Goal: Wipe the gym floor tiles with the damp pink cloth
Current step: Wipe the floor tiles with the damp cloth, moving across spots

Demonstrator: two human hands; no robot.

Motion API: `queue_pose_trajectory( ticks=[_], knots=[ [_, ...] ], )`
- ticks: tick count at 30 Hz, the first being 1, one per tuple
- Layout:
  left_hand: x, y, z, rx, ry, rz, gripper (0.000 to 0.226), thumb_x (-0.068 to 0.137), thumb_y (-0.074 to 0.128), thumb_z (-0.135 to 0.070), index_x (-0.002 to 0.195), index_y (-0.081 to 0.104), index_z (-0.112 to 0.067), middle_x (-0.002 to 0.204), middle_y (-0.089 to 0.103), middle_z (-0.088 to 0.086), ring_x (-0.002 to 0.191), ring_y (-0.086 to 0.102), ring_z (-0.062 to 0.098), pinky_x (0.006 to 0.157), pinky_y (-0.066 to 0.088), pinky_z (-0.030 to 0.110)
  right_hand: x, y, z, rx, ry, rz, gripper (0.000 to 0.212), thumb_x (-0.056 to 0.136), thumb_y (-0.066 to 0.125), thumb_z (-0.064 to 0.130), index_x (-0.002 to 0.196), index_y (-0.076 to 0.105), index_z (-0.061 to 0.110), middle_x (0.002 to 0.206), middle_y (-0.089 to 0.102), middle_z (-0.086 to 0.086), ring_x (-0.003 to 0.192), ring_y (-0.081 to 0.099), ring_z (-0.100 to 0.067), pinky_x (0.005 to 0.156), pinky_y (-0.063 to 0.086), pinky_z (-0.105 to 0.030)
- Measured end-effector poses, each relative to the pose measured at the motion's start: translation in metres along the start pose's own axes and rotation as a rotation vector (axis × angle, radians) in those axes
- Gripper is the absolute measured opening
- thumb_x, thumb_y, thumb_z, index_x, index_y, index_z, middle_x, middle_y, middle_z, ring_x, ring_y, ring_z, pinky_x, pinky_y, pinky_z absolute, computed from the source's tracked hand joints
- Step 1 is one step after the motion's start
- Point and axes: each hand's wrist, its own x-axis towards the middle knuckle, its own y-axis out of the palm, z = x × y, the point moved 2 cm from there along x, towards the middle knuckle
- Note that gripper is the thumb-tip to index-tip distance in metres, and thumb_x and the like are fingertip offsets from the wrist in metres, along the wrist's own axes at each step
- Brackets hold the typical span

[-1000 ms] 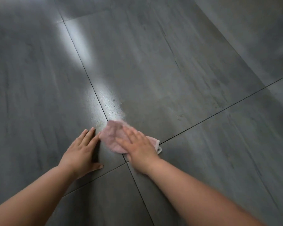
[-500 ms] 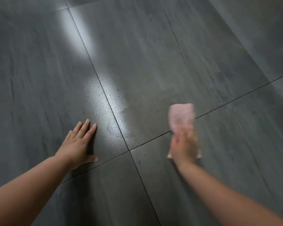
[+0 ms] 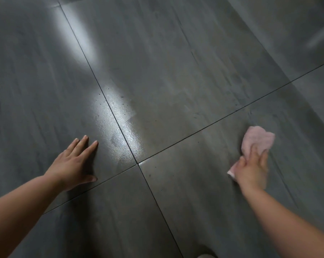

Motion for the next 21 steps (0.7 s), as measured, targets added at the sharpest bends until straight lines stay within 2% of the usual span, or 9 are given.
queue_pose_trajectory(
  ticks=[2,4,5,8,11,13,16,18,21],
  knots=[
    [0.000,0.000,-0.002,-0.004,-0.007,0.001,0.109,0.074,0.067,-0.045,0.141,-0.014,-0.018,0.155,-0.017,0.006,0.143,-0.013,0.024,0.118,0.010,0.036,-0.032,0.020,0.009,-0.023,-0.090,-0.079,0.053,0.086,0.043,0.017,0.138,0.039,0.008,0.148,0.023,-0.031,0.121,0.039,-0.055,0.096,0.040,-0.052],
    [0.000,0.000,-0.002,-0.006,-0.010,-0.005,0.109,0.074,0.067,-0.045,0.141,-0.014,-0.017,0.154,-0.017,0.007,0.144,-0.012,0.024,0.118,0.009,0.037,-0.078,0.050,0.026,-0.072,-0.416,-0.040,0.058,0.073,0.047,0.020,0.130,0.043,0.013,0.135,0.043,-0.033,0.105,0.054,-0.051,0.077,0.052,-0.051],
    [-0.001,0.000,-0.003,-0.007,-0.011,0.000,0.109,0.074,0.067,-0.044,0.141,-0.014,-0.017,0.154,-0.017,0.007,0.144,-0.012,0.025,0.118,0.009,0.037,-0.102,0.063,0.034,-0.128,-0.611,-0.013,0.058,0.072,0.045,0.023,0.129,0.040,0.018,0.134,0.046,-0.027,0.108,0.055,-0.044,0.077,0.054,-0.044],
    [-0.001,-0.001,-0.003,-0.026,-0.007,-0.010,0.108,0.074,0.067,-0.044,0.142,-0.013,-0.017,0.155,-0.015,0.007,0.144,-0.010,0.024,0.118,0.010,0.036,-0.148,0.088,0.037,-0.217,-1.198,0.139,0.055,0.067,0.039,0.027,0.121,0.040,0.029,0.134,0.037,-0.007,0.136,0.022,-0.028,0.105,0.026,-0.033],
    [-0.007,-0.004,0.000,-0.107,-0.009,-0.055,0.102,0.075,0.067,-0.041,0.143,-0.006,-0.019,0.156,-0.005,0.006,0.145,-0.003,0.022,0.117,0.012,0.034,-0.126,0.087,0.027,-0.302,-1.445,0.182,0.054,0.068,0.041,0.026,0.122,0.042,0.031,0.140,0.033,-0.001,0.137,0.013,-0.022,0.109,0.014,-0.031],
    [-0.015,-0.002,0.006,-0.139,-0.032,-0.076,0.097,0.077,0.065,-0.040,0.143,-0.003,-0.019,0.156,-0.002,0.007,0.145,0.001,0.023,0.117,0.012,0.034,-0.090,0.073,0.022,-0.226,-1.322,0.133,0.062,0.067,0.040,0.023,0.128,0.035,0.029,0.147,0.028,-0.001,0.134,0.025,-0.024,0.104,0.025,-0.034],
    [-0.026,0.002,0.021,-0.088,-0.069,-0.107,0.090,0.080,0.058,-0.045,0.143,-0.001,-0.020,0.156,-0.001,0.006,0.145,0.000,0.023,0.118,0.010,0.036,-0.035,0.038,0.017,-0.127,-0.802,0.030,0.061,0.067,0.036,0.021,0.128,0.041,0.019,0.135,0.047,-0.024,0.106,0.055,-0.042,0.081,0.051,-0.045],
    [-0.030,0.005,0.028,-0.083,-0.103,-0.156,0.086,0.082,0.053,-0.048,0.143,0.000,-0.021,0.156,-0.001,0.004,0.145,-0.002,0.020,0.118,0.007,0.037,-0.012,0.019,0.020,-0.069,-0.466,-0.083,0.060,0.072,0.033,0.024,0.129,0.048,0.011,0.139,0.041,-0.029,0.110,0.051,-0.051,0.088,0.046,-0.054],
    [-0.028,0.008,0.034,-0.117,-0.148,-0.214,0.084,0.083,0.050,-0.050,0.144,0.000,-0.021,0.156,-0.002,0.003,0.144,-0.004,0.017,0.118,0.002,0.035,-0.016,0.024,0.051,0.032,-0.016,-0.048,0.057,0.087,0.035,0.019,0.143,0.028,0.014,0.155,0.008,-0.020,0.135,0.023,-0.043,0.110,0.024,-0.045]
  ],
)
